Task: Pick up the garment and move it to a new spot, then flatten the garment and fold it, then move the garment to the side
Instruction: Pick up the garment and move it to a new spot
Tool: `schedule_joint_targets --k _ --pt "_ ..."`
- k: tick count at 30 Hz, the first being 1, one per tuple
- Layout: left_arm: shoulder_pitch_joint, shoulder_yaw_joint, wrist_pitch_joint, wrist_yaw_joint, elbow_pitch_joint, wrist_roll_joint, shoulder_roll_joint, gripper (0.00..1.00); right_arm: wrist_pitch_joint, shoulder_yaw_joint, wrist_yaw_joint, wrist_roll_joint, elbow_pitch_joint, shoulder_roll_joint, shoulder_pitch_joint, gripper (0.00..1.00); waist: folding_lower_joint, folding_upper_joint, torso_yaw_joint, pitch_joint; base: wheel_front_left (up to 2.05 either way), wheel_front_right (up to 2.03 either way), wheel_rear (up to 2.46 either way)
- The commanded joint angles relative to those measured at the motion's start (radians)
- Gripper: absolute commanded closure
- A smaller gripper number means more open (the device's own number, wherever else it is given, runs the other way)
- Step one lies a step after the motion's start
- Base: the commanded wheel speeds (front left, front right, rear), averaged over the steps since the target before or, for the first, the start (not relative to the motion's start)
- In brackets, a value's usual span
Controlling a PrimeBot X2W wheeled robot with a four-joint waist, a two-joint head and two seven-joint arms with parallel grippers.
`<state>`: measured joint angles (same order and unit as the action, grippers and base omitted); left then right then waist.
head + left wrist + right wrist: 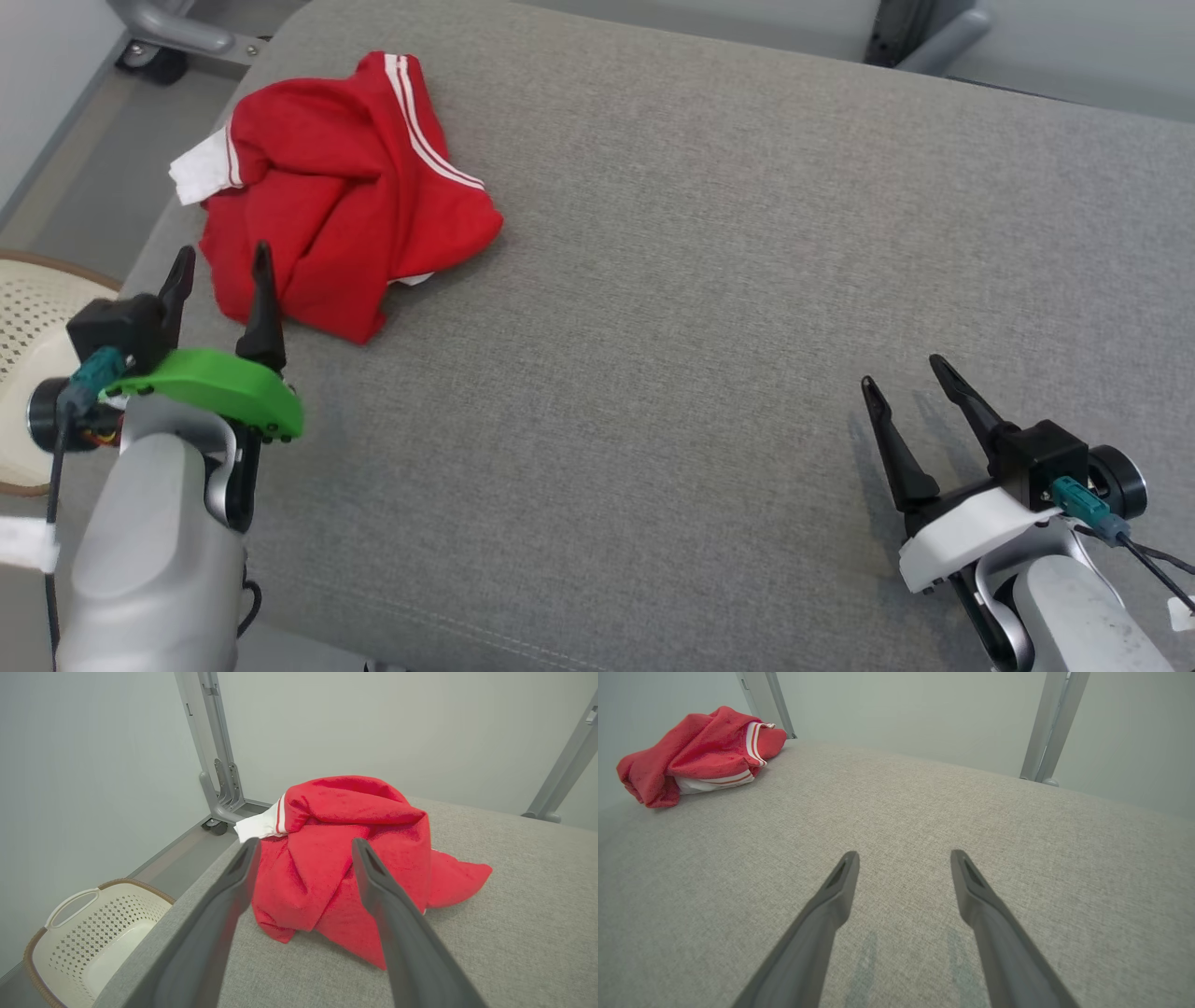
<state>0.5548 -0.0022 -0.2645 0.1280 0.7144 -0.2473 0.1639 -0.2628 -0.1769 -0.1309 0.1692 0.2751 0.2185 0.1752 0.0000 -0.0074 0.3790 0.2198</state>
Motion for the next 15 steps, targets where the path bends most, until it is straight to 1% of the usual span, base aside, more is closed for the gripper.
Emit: schedule_joint_targets --k 1,2,3,6,7,12,15 --pt "0.061 -0.058 0.002 0.003 0.036 -0.052 0.026 0.0 -0.003 -0.002 0.0 0.006 0.0 0.011 0.018 0.0 0.0 0.0074 -0.075 0.061 0.0 0.0 0.0" --pt "0.092 -0.095 0.01 0.003 0.057 -0.074 0.046 0.0 -0.003 -0.003 0.0 0.008 0.001 0.013 0.019 0.0 0.0 0.0074 -0.086 0.067 0.0 0.0 0.0" --pt "0.153 -0.164 0.031 0.003 0.086 -0.13 0.076 0.0 -0.003 -0.007 0.0 0.012 0.002 0.017 0.023 0.0 0.0 0.0074 -0.109 0.079 0.0 0.0 0.0" --pt "0.225 -0.248 0.057 0.003 0.112 -0.198 0.119 0.0 -0.003 -0.007 0.0 0.015 0.0 0.025 0.029 0.0 0.0 0.0074 -0.145 0.1 0.0 0.0 0.0" --pt "0.225 -0.248 0.057 0.003 0.112 -0.198 0.119 0.0 -0.003 -0.007 0.0 0.015 0.0 0.025 0.029 0.0 0.0 0.0074 -0.145 0.1 0.0 0.0 0.0" --pt "0.31 -0.327 0.127 0.003 0.182 -0.306 0.182 0.0 -0.003 -0.012 0.0 0.023 0.001 0.022 0.047 0.0 0.0 0.0074 -0.212 0.136 0.0 0.0 0.0" --pt "0.331 -0.343 0.163 0.003 0.237 -0.36 0.204 0.0 -0.003 -0.007 0.0 0.025 0.003 0.014 0.053 0.0 0.0 0.0074 -0.248 0.155 0.0 0.0 0.0"
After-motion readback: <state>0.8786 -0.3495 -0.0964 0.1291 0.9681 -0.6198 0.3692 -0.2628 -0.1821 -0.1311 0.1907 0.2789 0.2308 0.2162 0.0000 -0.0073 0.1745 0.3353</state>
